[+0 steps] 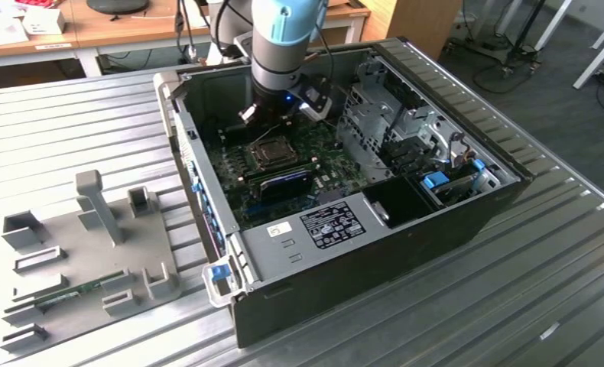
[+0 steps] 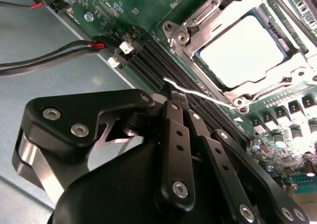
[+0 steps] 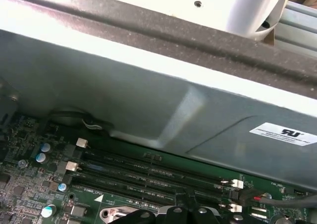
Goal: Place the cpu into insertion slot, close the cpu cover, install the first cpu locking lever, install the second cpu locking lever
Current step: 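Install the first cpu locking lever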
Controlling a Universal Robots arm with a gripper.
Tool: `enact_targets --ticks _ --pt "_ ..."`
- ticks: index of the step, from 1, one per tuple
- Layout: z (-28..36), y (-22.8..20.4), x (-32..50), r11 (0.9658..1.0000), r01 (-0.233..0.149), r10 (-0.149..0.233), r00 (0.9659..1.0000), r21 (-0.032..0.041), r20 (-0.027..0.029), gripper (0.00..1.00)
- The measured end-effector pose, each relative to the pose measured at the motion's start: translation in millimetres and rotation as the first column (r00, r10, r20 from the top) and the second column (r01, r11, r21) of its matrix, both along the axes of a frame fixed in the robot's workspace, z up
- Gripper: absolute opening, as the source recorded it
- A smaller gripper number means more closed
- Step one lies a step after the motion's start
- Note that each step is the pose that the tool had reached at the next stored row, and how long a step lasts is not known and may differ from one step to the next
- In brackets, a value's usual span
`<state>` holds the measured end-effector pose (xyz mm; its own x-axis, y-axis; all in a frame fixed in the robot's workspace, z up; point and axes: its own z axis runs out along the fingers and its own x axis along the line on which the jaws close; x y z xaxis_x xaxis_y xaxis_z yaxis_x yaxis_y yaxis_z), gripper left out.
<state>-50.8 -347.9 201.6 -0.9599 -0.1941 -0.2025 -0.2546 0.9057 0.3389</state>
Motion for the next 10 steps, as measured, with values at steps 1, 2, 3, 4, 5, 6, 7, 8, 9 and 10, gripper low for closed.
enact_targets --ticks 1,2,3,4,5,6,7,8,9,10 --pt "-0.1 0.4 -2.3 1.0 0.0 0.0 1.0 0.0 0.0002 0.1" --pt "-0.3 0.8 -5.1 1.0 0.0 0.0 1.0 0.0 0.0006 0.1" --pt "-0.4 1.2 -7.9 1.0 0.0 0.0 1.0 0.0002 0.0012 0.1" --pt "-0.6 1.6 -10.8 1.0 0.0 0.0 1.0 0.0002 0.0019 0.1" --pt "-0.7 1.9 -13.7 1.0 0.0 0.0 1.0 0.0001 0.0026 0.1" --pt "-0.8 2.2 -16.7 1.0 0.0 0.0 1.0 0.0001 0.0033 0.1" --pt "-0.9 2.4 -19.3 1.0 0.0 0.0 1.0 0.0002 0.0045 0.1" --pt "-0.9 2.5 -21.3 1.0 0.0 0.0 1.0 0.0003 0.0057 0.1" --pt "-0.9 2.5 -22.5 1.0 0.0 0.0 1.0 0.0004 0.0069 0.1" --pt "-0.9 2.5 -23.4 1.0 0.0 0.0 1.0 0.0006 0.008 0.1"
